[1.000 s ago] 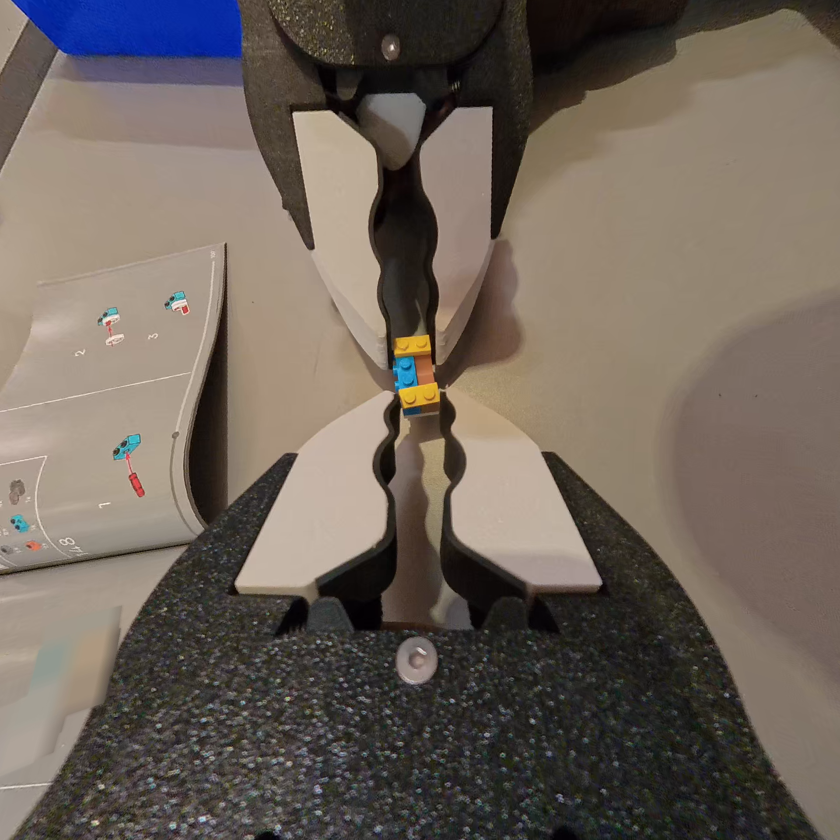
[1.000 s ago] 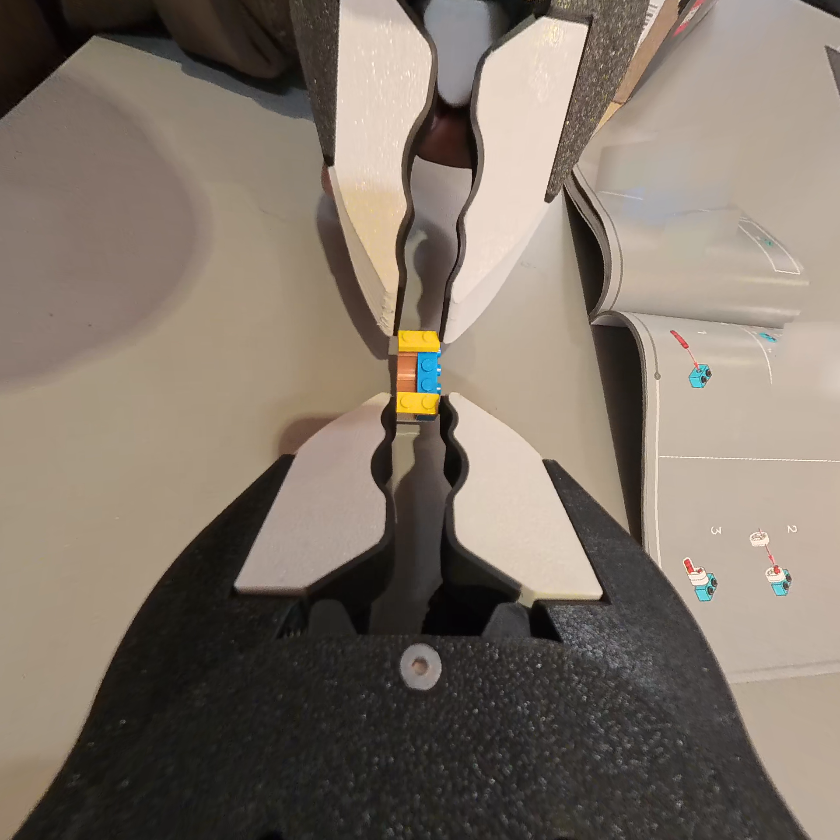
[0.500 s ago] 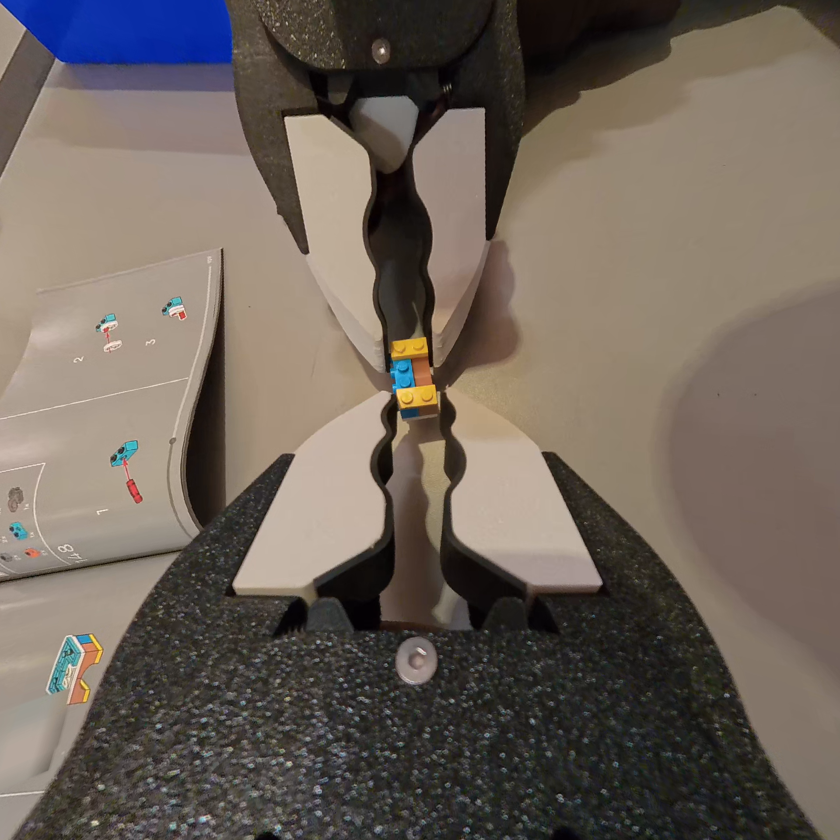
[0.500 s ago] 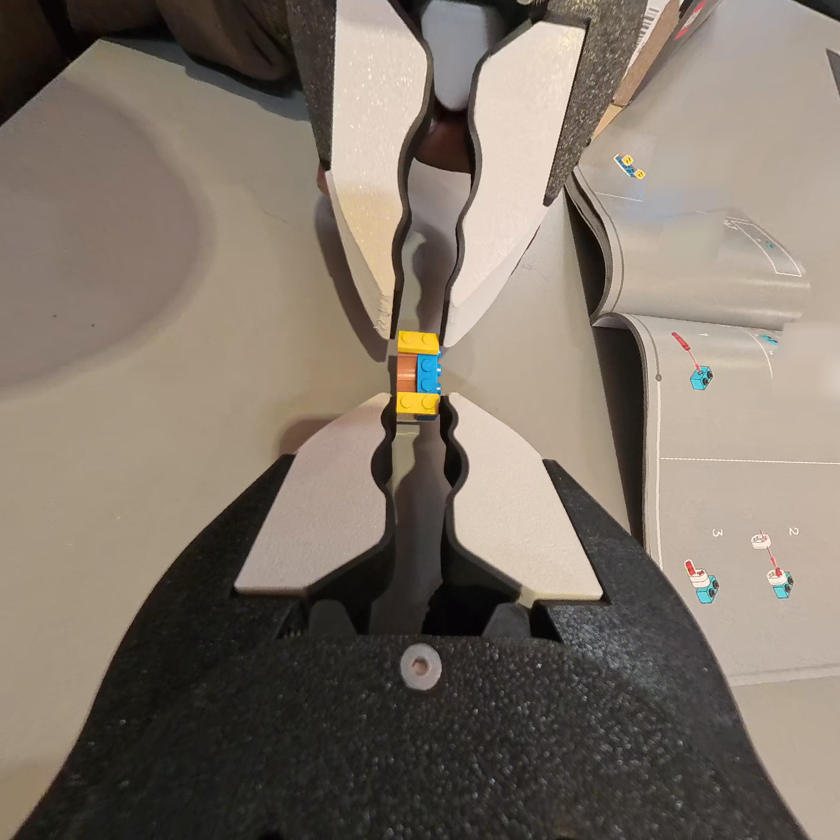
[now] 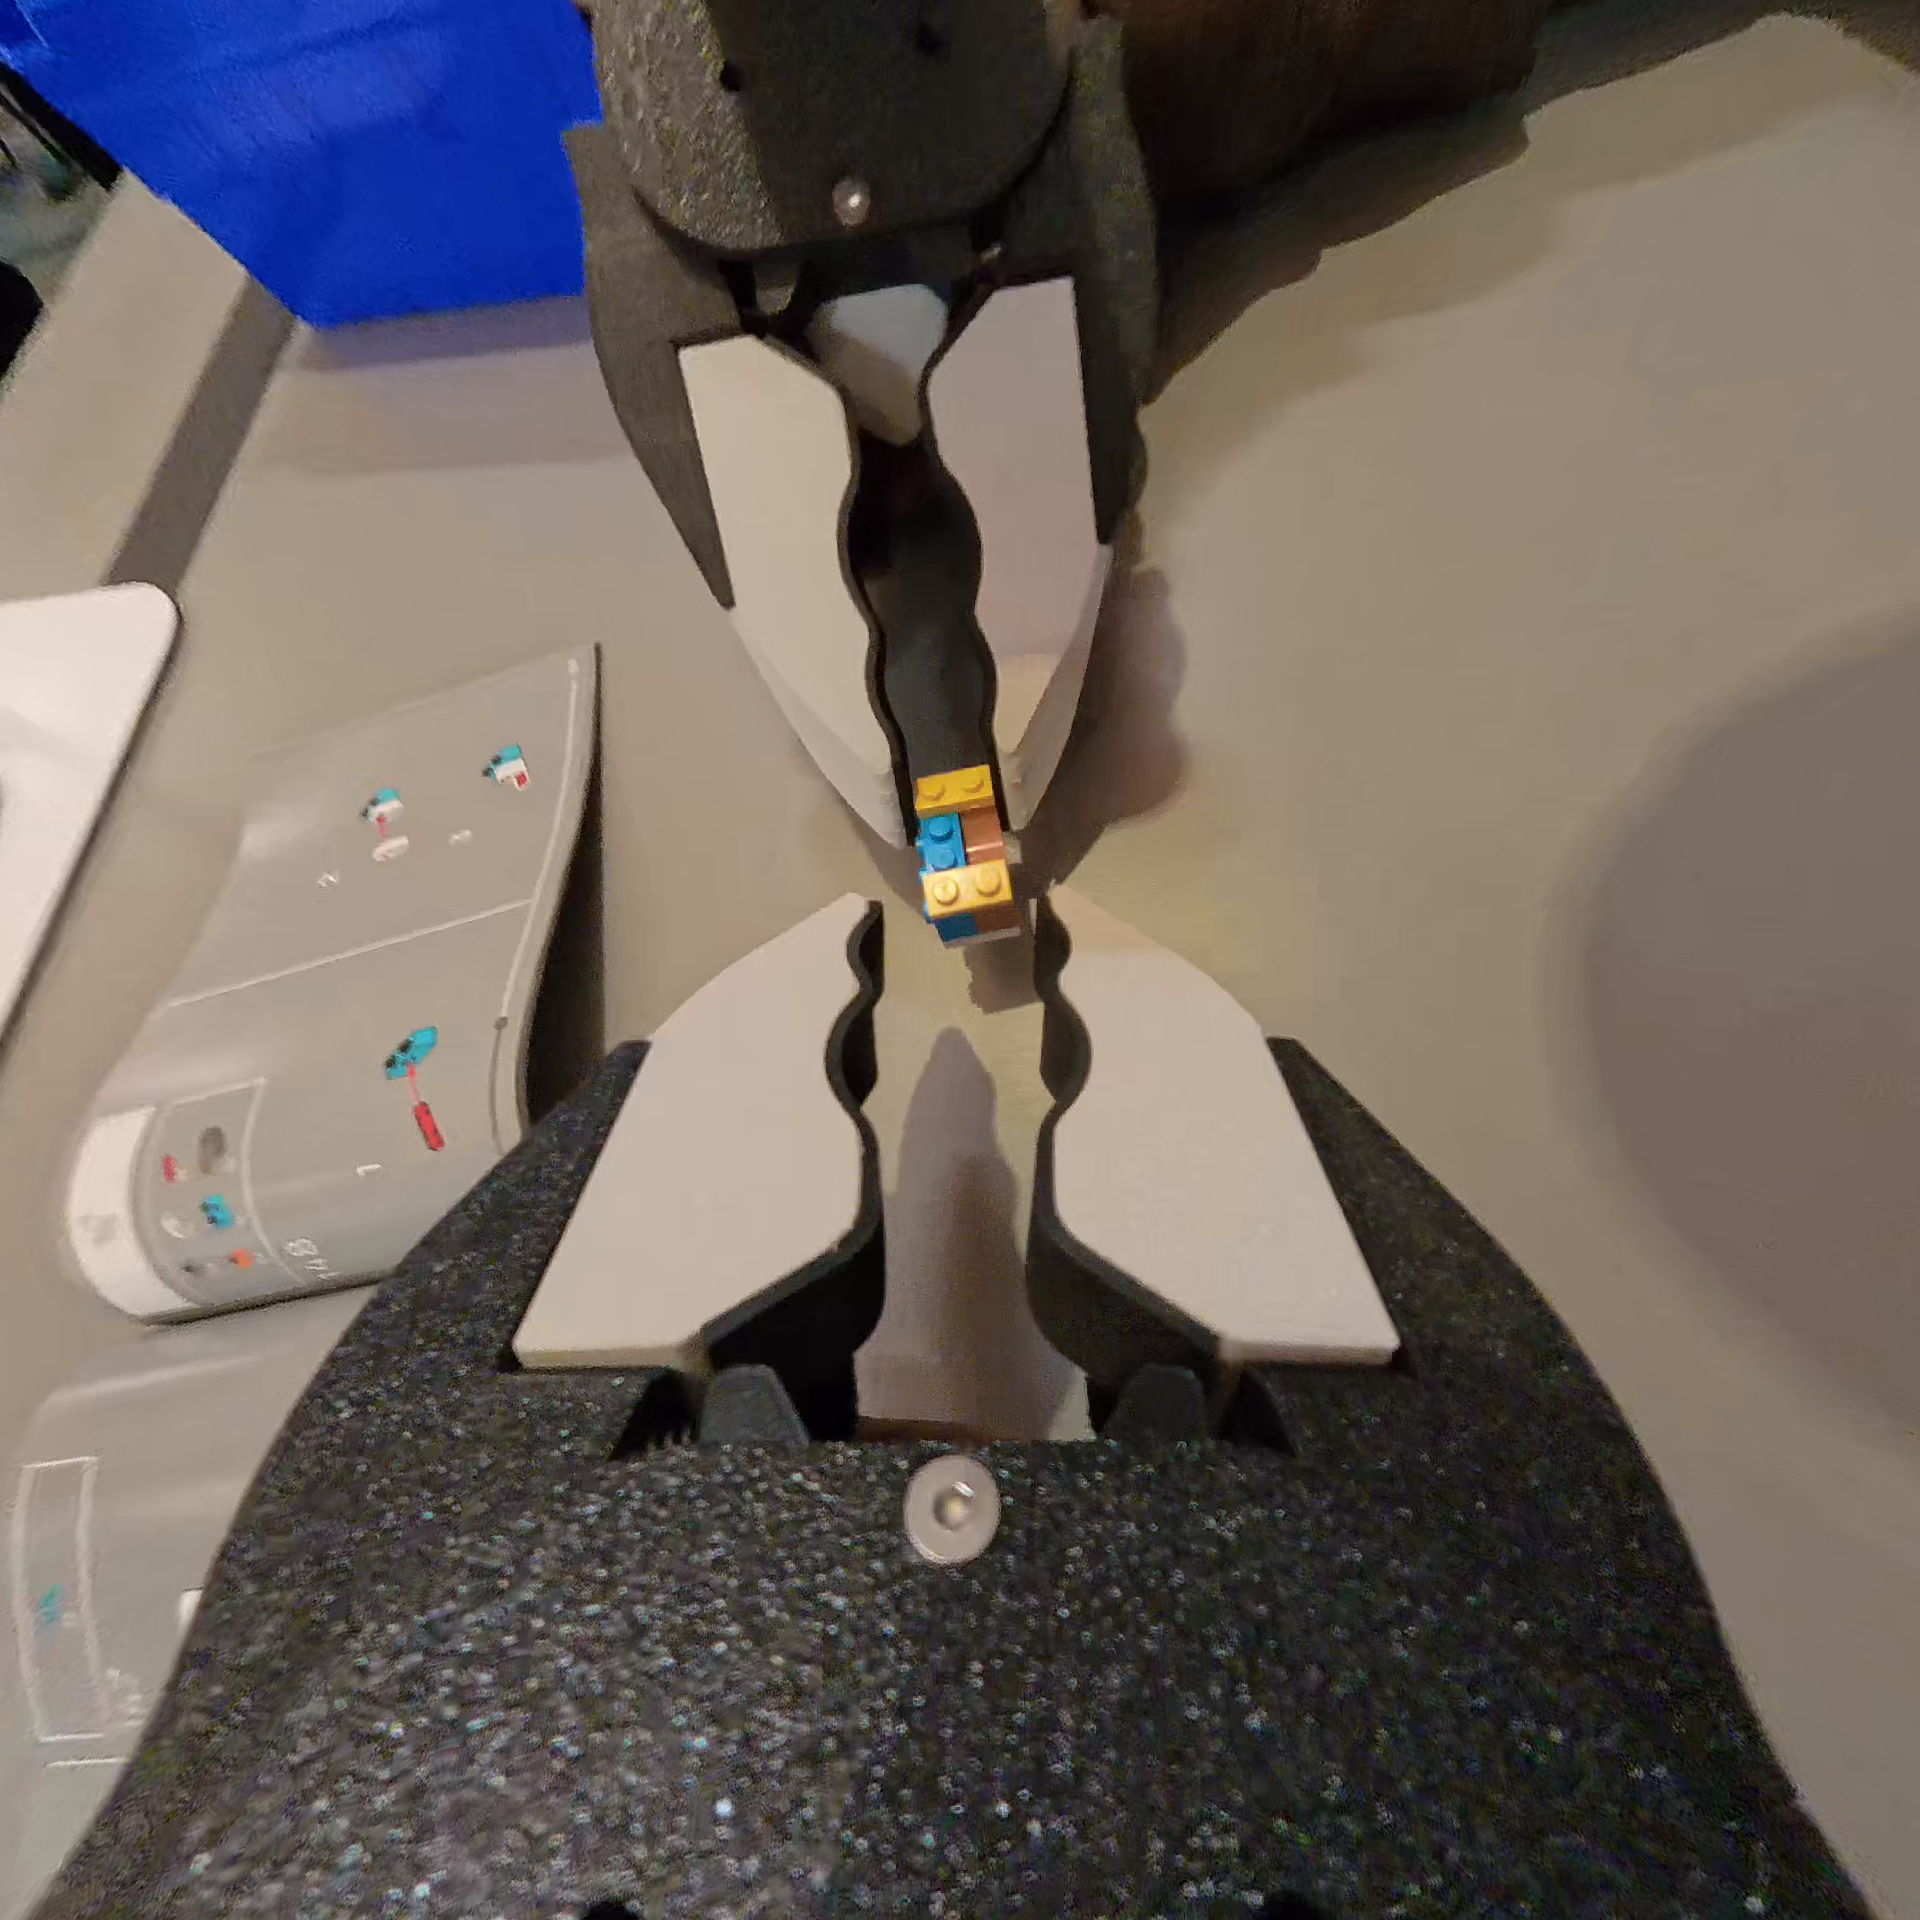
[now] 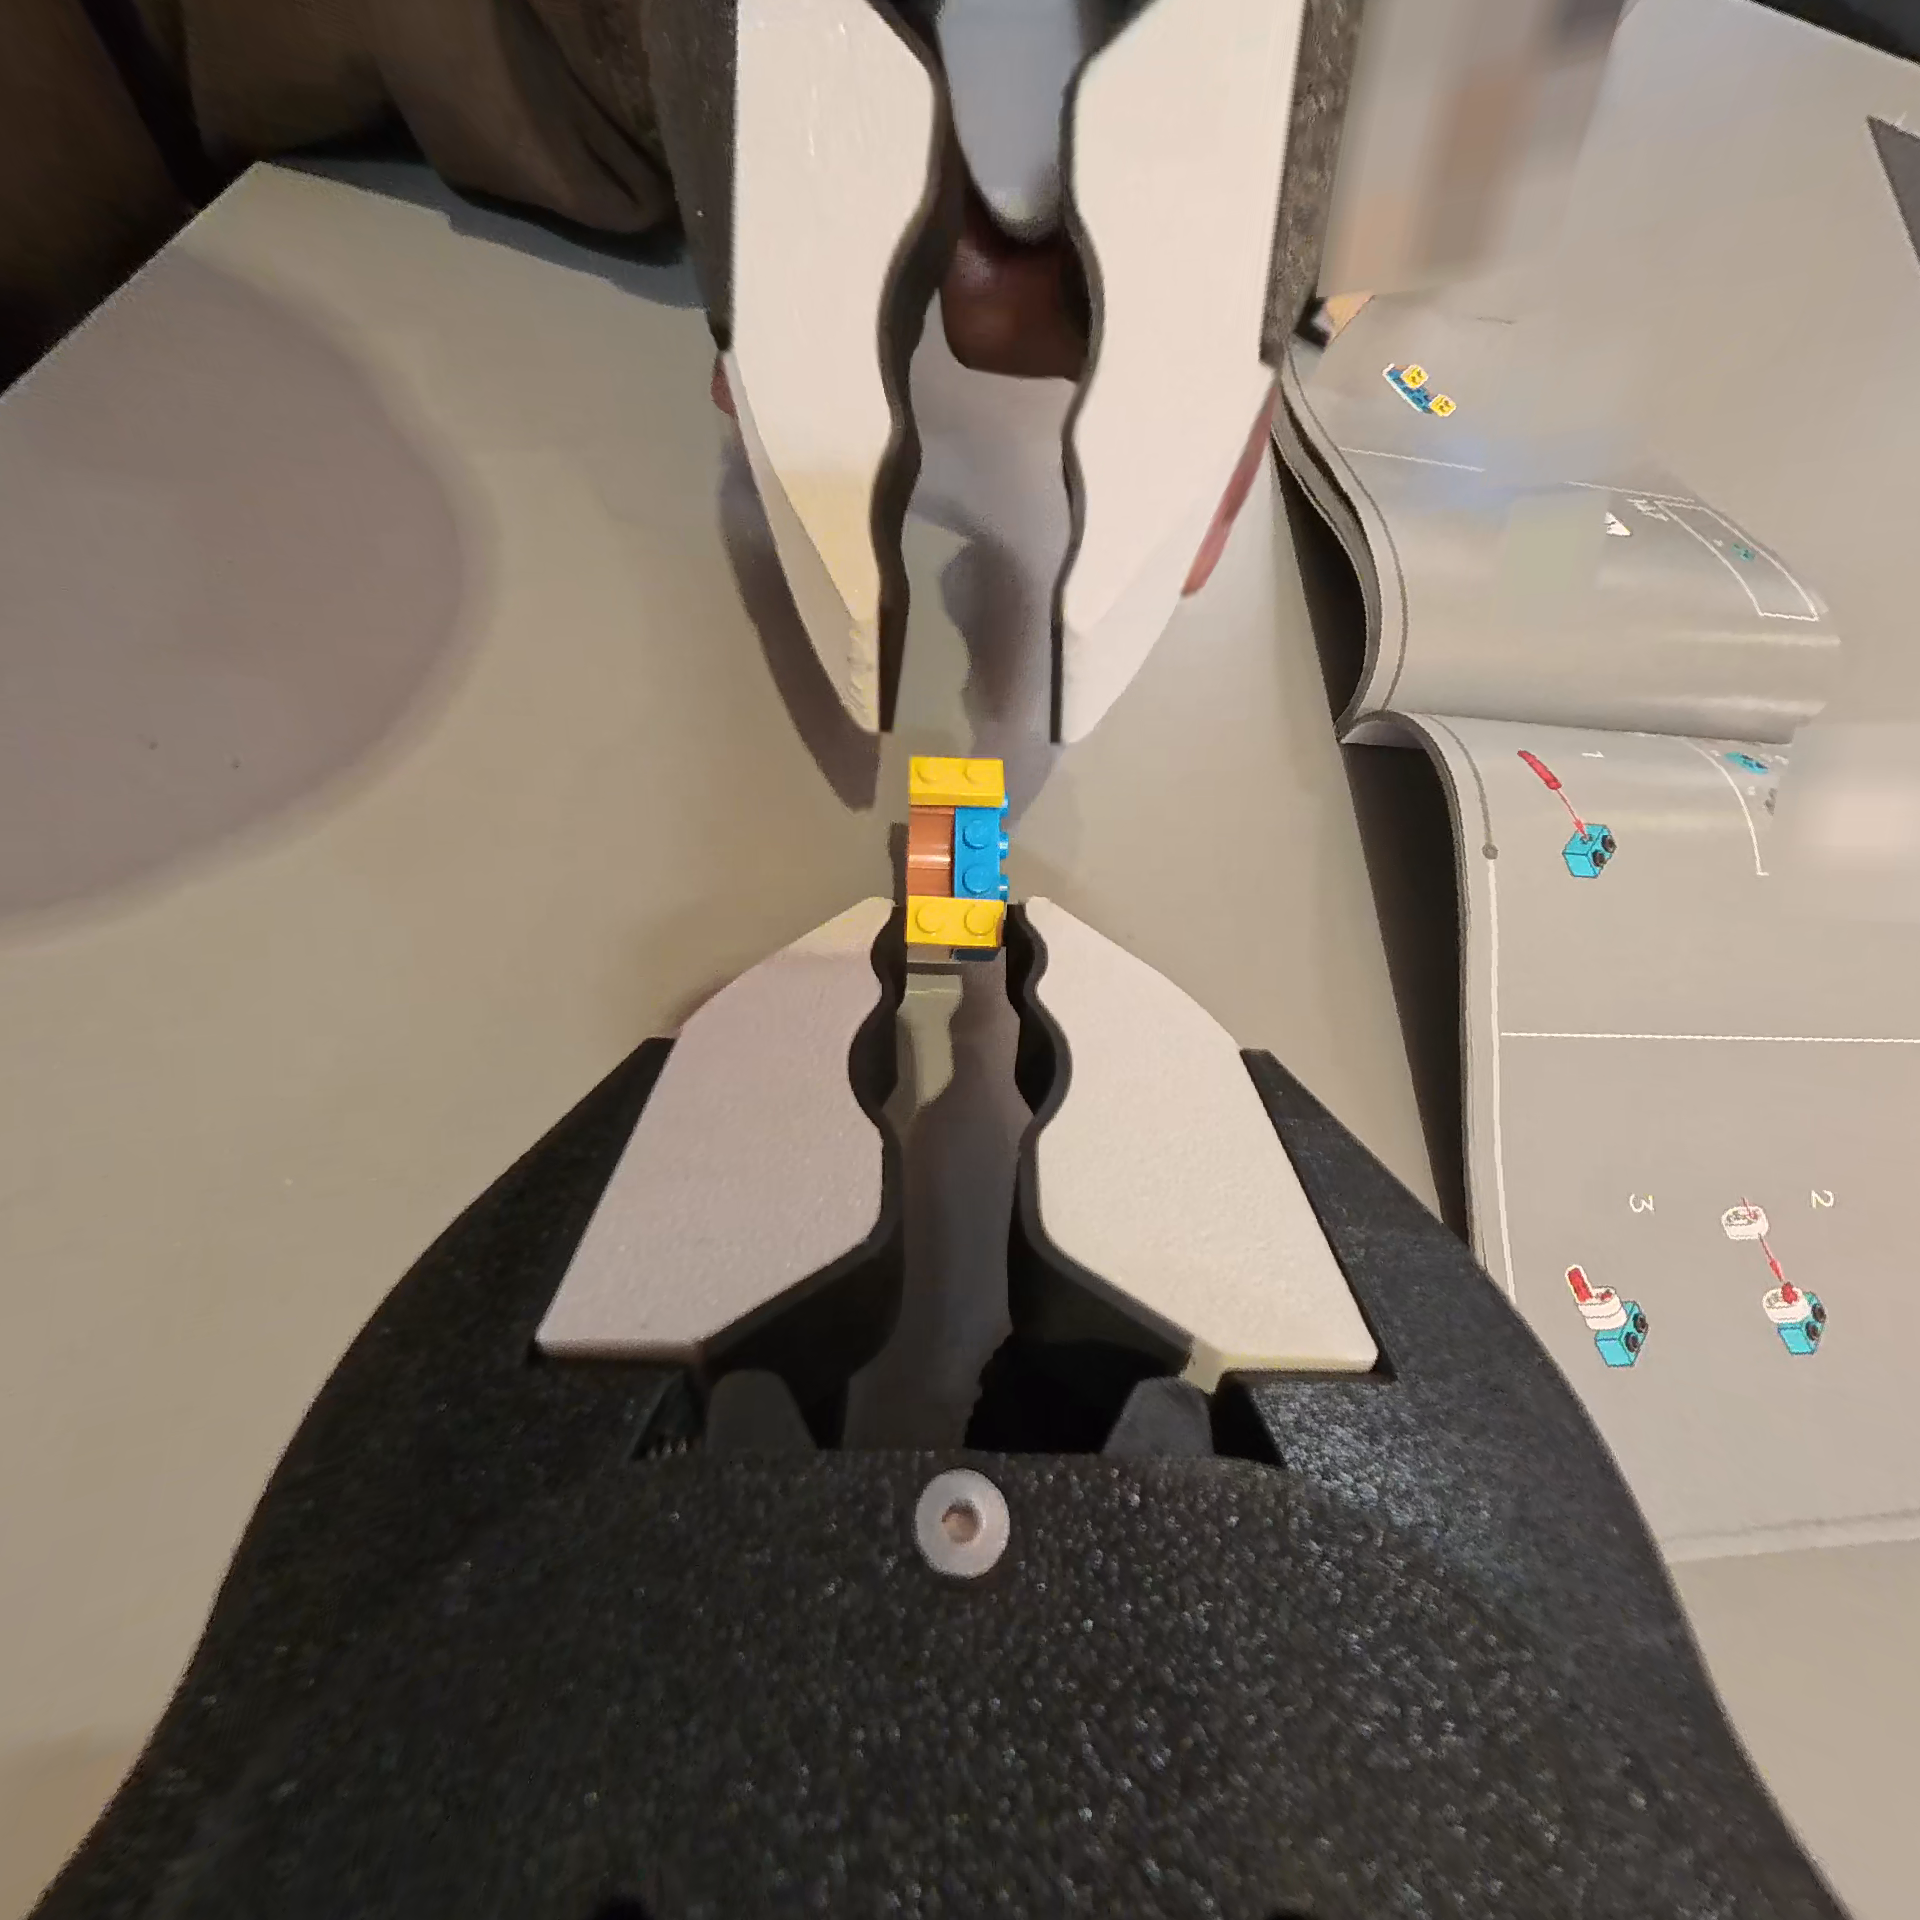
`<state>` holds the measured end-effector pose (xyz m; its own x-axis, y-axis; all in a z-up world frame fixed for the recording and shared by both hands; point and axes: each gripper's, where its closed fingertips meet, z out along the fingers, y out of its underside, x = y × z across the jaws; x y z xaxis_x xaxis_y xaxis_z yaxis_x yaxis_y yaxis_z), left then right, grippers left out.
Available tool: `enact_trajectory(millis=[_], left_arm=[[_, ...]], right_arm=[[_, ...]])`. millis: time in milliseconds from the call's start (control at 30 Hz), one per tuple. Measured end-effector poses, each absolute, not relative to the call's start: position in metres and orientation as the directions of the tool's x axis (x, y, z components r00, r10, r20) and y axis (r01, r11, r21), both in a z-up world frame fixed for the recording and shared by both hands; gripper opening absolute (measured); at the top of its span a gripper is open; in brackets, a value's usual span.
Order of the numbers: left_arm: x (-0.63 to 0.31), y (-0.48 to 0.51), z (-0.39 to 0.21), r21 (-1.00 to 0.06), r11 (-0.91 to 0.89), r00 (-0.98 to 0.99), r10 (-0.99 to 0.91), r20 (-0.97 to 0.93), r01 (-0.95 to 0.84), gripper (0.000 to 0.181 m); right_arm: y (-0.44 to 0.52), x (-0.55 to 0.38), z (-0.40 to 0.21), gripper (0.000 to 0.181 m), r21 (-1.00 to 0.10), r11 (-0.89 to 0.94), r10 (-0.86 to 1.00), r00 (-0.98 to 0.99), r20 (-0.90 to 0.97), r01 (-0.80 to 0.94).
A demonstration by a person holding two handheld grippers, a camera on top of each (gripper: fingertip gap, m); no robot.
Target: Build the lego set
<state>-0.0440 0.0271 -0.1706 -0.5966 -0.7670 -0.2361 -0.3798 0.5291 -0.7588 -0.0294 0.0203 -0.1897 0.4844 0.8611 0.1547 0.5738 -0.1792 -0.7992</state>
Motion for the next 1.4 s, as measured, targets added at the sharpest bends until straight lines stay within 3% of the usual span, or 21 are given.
enact_trajectory(millis=[267,467,767,1000,1400], left_arm=[[-0.04,0.041,-0.169,-0.587,0.802,-0.49,-0.558,-0.669,-0.112,0.045],[-0.031,0.042,-0.175,-0.401,0.915,-0.408,-0.382,-0.829,-0.042,0.048],[-0.022,0.033,-0.174,-0.228,0.974,-0.332,-0.212,-0.919,0.009,0.041],[-0.018,0.033,-0.17,-0.169,0.986,-0.289,-0.161,-0.944,0.005,0.024],[-0.017,0.034,-0.163,-0.141,0.99,-0.261,-0.135,-0.956,0.003,0.022]], right_arm=[[0.023,-0.02,-0.188,0.018,-0.817,-0.249,0.846,0.528,0.078,0.521],[0.024,-0.018,-0.185,0.018,-0.829,-0.267,0.842,0.538,0.048,0.491],[0.024,-0.019,-0.182,0.018,-0.839,-0.265,0.842,0.539,0.039,0.474],[0.024,-0.023,-0.177,0.018,-0.851,-0.256,0.843,0.537,0.035,0.458],[0.024,-0.024,-0.168,0.018,-0.871,-0.247,0.841,0.54,0.024,0.424]])
